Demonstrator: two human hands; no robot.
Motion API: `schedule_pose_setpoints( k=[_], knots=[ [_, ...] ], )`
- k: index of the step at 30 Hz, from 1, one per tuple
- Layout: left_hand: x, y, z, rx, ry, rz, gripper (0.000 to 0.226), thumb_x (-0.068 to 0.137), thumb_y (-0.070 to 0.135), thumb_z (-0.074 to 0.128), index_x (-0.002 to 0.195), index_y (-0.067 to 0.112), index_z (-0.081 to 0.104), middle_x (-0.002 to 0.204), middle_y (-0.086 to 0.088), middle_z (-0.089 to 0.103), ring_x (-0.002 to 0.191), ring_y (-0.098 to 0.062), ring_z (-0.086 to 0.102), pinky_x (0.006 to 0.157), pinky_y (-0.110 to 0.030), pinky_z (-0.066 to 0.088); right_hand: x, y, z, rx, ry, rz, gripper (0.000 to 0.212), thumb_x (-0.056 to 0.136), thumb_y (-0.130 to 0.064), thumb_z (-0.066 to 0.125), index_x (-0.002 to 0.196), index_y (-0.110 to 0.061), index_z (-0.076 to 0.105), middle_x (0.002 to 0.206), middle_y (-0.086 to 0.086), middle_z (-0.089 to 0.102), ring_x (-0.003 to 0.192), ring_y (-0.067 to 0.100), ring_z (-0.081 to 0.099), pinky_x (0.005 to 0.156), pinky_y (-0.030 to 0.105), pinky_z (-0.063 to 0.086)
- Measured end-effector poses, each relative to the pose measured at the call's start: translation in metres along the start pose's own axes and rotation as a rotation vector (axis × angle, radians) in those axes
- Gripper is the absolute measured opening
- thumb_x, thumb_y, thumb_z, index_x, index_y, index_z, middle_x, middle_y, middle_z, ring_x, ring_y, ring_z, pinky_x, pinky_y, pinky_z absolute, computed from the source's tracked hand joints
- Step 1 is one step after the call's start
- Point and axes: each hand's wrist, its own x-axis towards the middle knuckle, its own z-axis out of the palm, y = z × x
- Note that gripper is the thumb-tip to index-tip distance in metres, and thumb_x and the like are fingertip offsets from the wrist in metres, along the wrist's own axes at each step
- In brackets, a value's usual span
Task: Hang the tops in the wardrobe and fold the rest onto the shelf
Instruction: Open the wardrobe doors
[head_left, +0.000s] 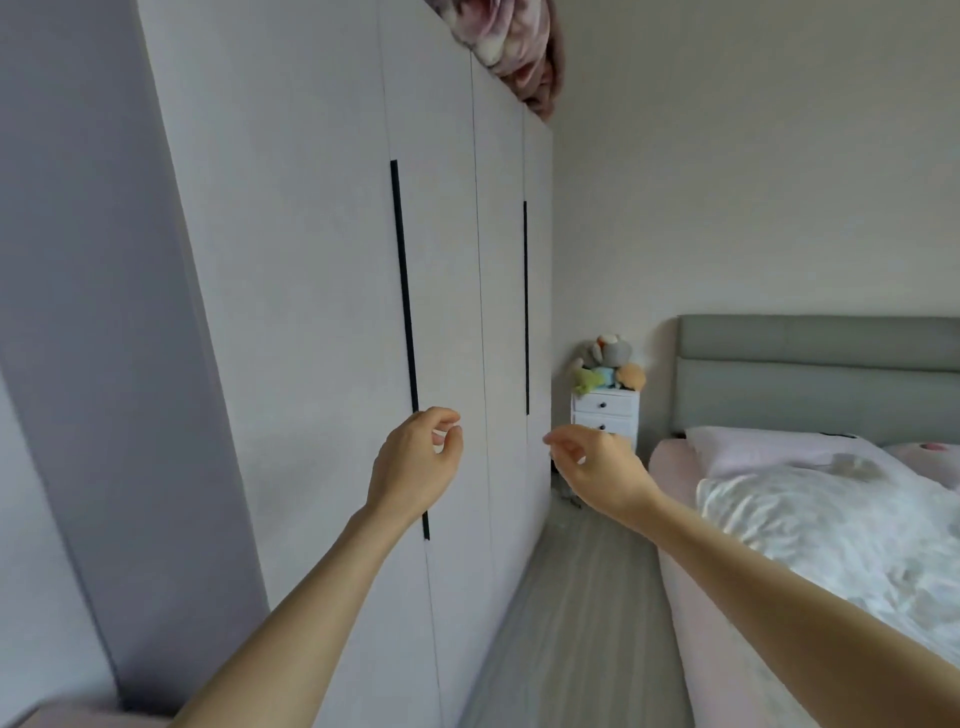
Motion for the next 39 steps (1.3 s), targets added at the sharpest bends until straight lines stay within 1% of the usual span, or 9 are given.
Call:
schedule_pose_setpoints(
  k=[4,10,16,18,20,23,27,32,39],
  knots=[
    [0.079,-0.038,0.032,0.042,0.095,-0.07,0.023,0.094,0.024,0.049,0.114,0.022,0.061,0.113,0.008,0.063,0.092,-0.009,0.057,0.082,-0.028,0.046,0.081,0.033,0.038,0.065,-0.03,-0.083,0.027,0.095,-0.019,0.048,0.117,-0.016,0.063,0.108,-0.003,0.068,0.093,0.013,0.063,0.084,0.033,0.051],
    [0.192,-0.099,0.091,0.136,0.324,-0.123,0.035,0.093,0.018,0.048,0.127,0.02,0.051,0.119,0.004,0.056,0.097,-0.016,0.058,0.077,-0.028,0.042,0.213,0.085,0.11,0.086,-0.01,-0.206,0.026,0.095,-0.021,0.047,0.116,-0.02,0.063,0.109,-0.007,0.066,0.088,0.008,0.061,0.08,0.023,0.047],
    [0.297,-0.15,0.124,0.205,0.532,-0.205,0.048,0.091,0.014,0.05,0.138,0.012,0.041,0.133,-0.007,0.048,0.113,-0.027,0.055,0.089,-0.043,0.048,0.356,0.102,0.173,0.069,-0.031,-0.377,0.036,0.097,-0.023,0.042,0.132,-0.021,0.049,0.132,-0.005,0.049,0.116,0.012,0.05,0.089,0.027,0.044],
    [0.321,-0.159,0.133,0.315,0.603,-0.202,0.046,0.088,0.012,0.053,0.134,0.01,0.047,0.128,-0.009,0.053,0.109,-0.029,0.059,0.084,-0.046,0.05,0.395,0.104,0.191,0.039,0.006,-0.478,0.042,0.097,-0.023,0.042,0.139,-0.02,0.041,0.138,-0.001,0.042,0.124,0.016,0.043,0.087,0.026,0.04],
    [0.335,-0.163,0.141,0.476,0.658,-0.165,0.043,0.083,0.011,0.06,0.126,0.008,0.055,0.114,-0.01,0.061,0.094,-0.032,0.065,0.067,-0.043,0.054,0.425,0.102,0.203,0.023,0.06,-0.588,0.047,0.094,-0.018,0.046,0.14,-0.016,0.039,0.141,0.006,0.04,0.126,0.023,0.041,0.088,0.028,0.041],
    [0.353,-0.169,0.146,0.642,0.776,-0.134,0.036,0.079,0.013,0.063,0.114,0.007,0.062,0.096,-0.009,0.066,0.074,-0.031,0.066,0.051,-0.037,0.05,0.462,0.098,0.227,0.039,0.114,-0.773,0.052,0.083,-0.003,0.053,0.134,-0.004,0.047,0.136,0.022,0.045,0.124,0.038,0.045,0.097,0.046,0.045],
    [0.357,-0.175,0.147,0.731,0.833,-0.118,0.028,0.084,0.016,0.058,0.11,0.007,0.063,0.088,-0.005,0.069,0.069,-0.027,0.066,0.053,-0.035,0.05,0.488,0.095,0.273,0.121,0.165,-0.879,0.048,0.087,-0.01,0.049,0.134,0.0,0.046,0.138,0.029,0.042,0.129,0.045,0.039,0.104,0.059,0.034],
    [0.362,-0.171,0.157,0.685,0.858,-0.245,0.028,0.093,0.019,0.054,0.119,0.007,0.057,0.087,-0.006,0.067,0.067,-0.025,0.063,0.06,-0.04,0.052,0.509,0.103,0.314,0.222,0.34,-1.011,0.049,0.09,-0.022,0.04,0.138,-0.01,0.035,0.142,0.026,0.038,0.135,0.039,0.026,0.112,0.056,0.018],
    [0.367,-0.164,0.174,0.706,0.986,-0.392,0.018,0.095,0.018,0.052,0.111,0.011,0.054,0.082,0.002,0.061,0.067,-0.017,0.057,0.064,-0.031,0.047,0.524,0.107,0.324,0.217,0.303,-1.081,0.054,0.093,-0.031,0.037,0.145,-0.018,0.03,0.15,0.014,0.026,0.14,0.034,0.025,0.113,0.055,0.015]
  ],
)
